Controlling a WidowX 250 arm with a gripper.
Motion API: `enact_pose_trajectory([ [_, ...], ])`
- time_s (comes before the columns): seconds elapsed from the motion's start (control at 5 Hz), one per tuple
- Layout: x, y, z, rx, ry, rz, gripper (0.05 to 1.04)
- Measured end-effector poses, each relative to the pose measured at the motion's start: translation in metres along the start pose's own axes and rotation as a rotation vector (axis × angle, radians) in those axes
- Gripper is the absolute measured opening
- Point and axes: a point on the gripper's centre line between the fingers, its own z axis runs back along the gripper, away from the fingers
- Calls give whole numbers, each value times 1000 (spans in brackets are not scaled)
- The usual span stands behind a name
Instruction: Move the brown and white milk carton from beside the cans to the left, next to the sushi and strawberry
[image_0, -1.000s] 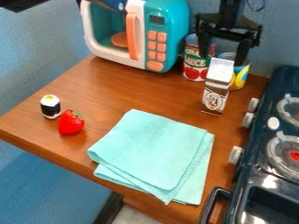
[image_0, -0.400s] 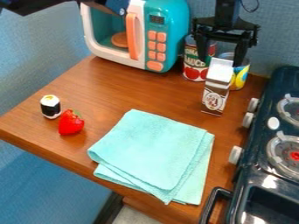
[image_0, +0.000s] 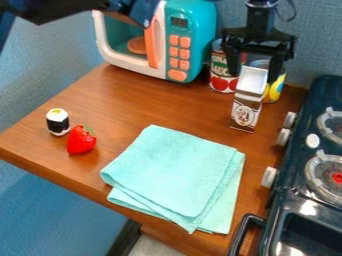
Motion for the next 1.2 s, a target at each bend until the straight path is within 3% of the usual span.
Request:
enact_pose_trajectory([
  [0.4,6,5,-14,50,39,5,1001],
  [0.6,6,6,-17,60,44,22,950],
  [0.8,6,6,-21,57,33,26,815],
  [1.2,-15,6,-11,12,33,-17,815],
])
